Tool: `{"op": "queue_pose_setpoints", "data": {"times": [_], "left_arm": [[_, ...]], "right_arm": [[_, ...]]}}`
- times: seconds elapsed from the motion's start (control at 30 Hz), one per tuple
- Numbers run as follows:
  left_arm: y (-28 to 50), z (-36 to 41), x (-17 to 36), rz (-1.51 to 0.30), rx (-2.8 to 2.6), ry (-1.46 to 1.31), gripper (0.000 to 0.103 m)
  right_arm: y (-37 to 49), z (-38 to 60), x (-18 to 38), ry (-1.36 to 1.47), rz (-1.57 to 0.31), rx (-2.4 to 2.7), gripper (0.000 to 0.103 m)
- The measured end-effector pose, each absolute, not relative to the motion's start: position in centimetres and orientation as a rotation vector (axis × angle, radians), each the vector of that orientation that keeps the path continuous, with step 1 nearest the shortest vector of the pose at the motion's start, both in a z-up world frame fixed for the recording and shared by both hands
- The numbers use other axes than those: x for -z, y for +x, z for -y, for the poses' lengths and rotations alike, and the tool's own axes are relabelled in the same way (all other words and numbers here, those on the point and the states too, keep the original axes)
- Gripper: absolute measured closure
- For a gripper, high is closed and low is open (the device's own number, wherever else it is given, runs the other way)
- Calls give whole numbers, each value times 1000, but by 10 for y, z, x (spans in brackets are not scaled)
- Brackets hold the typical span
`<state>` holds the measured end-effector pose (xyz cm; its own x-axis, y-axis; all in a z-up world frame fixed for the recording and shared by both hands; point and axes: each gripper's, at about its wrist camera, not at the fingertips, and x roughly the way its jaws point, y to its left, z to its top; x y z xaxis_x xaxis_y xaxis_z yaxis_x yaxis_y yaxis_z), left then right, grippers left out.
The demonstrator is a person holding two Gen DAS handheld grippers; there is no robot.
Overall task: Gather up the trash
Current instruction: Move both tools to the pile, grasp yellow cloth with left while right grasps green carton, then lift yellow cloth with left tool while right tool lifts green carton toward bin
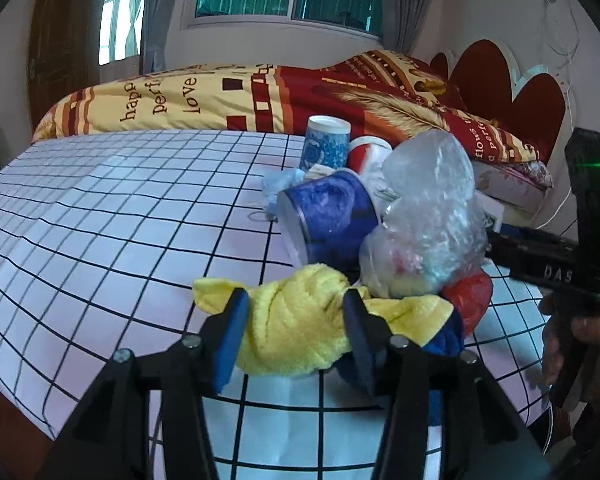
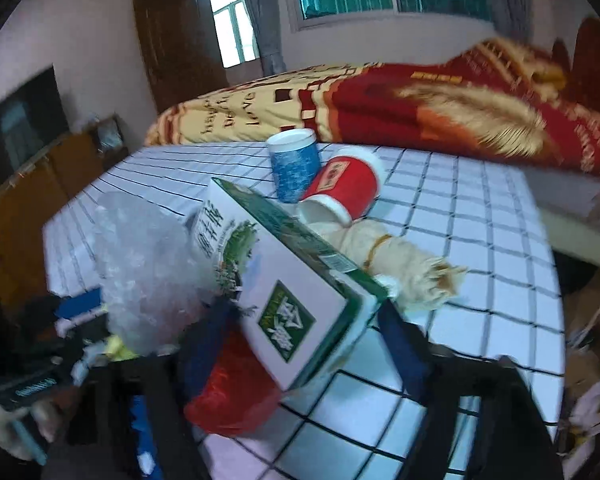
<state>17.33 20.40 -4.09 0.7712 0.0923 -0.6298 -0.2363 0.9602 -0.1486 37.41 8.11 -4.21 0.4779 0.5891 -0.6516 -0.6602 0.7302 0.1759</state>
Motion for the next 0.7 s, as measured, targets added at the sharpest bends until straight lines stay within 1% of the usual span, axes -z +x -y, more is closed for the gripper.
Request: {"op": "queue_pose_setpoints", "data": {"times": [0.03, 0.13, 0.23, 0.4, 0.47, 0.6, 0.7], "left_arm": [[175, -205, 42, -674, -169, -234, 57], [173, -205, 40, -658, -144, -241, 80], [166, -206, 35, -628, -145, -246, 86], [156, -208, 28, -600, -151, -248, 92], [153, -209, 23, -588, -149, -252, 101], [149, -209, 15, -583, -146, -233, 101], [151, -206, 22, -625, -146, -211, 101]], "right_arm": [[373, -80, 41, -86, -752, -778, 49], [364, -78, 38, -68, -730, -803, 53], [349, -77, 33, -76, -687, -806, 57], [326, -76, 18, -98, -614, -754, 60], [318, -73, 10, -108, -588, -726, 61], [309, -68, 0, -120, -566, -706, 62], [306, -67, 1, -134, -591, -704, 62]]}}
